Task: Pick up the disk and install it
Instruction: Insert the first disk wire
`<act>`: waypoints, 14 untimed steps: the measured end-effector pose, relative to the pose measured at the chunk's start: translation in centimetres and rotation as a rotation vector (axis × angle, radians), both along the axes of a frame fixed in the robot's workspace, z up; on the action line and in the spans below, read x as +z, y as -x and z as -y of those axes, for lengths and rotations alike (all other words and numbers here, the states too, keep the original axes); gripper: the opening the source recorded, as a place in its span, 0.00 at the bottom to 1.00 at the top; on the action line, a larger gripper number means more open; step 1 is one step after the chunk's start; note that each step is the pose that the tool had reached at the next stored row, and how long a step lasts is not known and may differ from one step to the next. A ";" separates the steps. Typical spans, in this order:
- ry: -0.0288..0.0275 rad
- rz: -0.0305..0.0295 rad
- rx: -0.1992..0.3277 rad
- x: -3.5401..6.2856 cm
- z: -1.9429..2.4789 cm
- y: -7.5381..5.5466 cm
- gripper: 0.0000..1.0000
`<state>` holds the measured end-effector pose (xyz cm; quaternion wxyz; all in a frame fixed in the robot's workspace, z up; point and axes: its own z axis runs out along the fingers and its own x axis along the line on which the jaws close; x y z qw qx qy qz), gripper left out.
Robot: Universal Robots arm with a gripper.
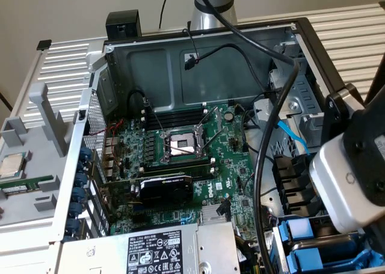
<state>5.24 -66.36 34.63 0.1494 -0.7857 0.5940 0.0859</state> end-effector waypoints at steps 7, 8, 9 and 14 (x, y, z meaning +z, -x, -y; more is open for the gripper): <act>-0.0065 0.0000 -0.005 -0.09 0.41 -0.1 0.43; -0.0071 0.0000 -0.005 -0.10 0.41 -0.1 0.43; -0.0080 0.0000 -0.006 -0.13 0.41 -0.1 0.43; -0.0104 0.0000 -0.008 -0.22 0.42 -0.1 0.43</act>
